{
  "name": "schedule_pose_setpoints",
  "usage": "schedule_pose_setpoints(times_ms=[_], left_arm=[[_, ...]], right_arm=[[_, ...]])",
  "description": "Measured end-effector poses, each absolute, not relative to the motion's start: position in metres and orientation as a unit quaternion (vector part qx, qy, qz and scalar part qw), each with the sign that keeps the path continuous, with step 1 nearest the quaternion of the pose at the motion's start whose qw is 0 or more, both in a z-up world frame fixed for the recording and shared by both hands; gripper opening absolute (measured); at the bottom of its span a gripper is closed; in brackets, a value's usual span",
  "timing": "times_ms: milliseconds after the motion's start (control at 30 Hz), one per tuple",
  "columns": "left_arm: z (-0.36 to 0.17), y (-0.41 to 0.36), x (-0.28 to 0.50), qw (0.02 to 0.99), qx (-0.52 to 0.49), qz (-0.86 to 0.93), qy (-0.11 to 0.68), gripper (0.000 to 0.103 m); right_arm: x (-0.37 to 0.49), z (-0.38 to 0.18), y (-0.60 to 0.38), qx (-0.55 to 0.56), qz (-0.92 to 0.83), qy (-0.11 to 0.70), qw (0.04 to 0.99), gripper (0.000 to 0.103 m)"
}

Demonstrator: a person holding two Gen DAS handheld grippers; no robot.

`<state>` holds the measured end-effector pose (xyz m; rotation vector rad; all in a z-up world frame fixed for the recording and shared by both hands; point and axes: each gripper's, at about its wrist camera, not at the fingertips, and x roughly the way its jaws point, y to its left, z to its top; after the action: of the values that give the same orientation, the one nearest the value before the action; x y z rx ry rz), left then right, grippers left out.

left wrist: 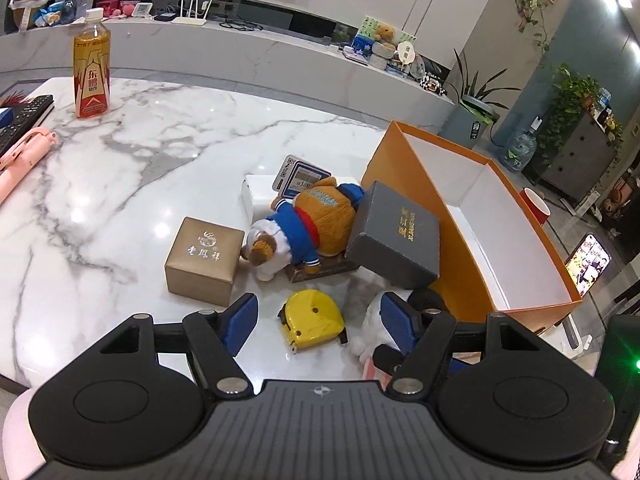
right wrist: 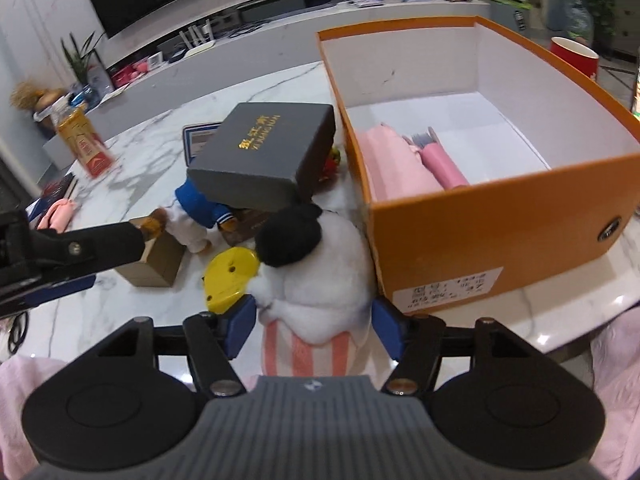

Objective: Organize objects
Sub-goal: 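Grasp the brown teddy bear keychain with the left gripper while the right gripper lifts the plush doll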

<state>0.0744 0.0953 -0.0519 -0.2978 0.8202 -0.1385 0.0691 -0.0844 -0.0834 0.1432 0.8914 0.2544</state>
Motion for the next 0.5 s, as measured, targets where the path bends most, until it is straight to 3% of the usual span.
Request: schedule_pose_setpoints(times_ms=[267, 500], left_arm=[[-0.0549, 0.099, 0.0713, 0.905, -0.127, -0.06, 0.401, 0.079], [-0.0521, 0.1041, 0.0674, 0.907, -0.118, -0.065, 0.4, 0.076]], right_arm=[[0.0761, -0.0932, -0.0781, 0.089, 0.086, 0.439, 0.89, 0.069], [0.0719, -0.0892, -0.0799, 0.076, 0.113, 0.452, 0.882, 0.061]])
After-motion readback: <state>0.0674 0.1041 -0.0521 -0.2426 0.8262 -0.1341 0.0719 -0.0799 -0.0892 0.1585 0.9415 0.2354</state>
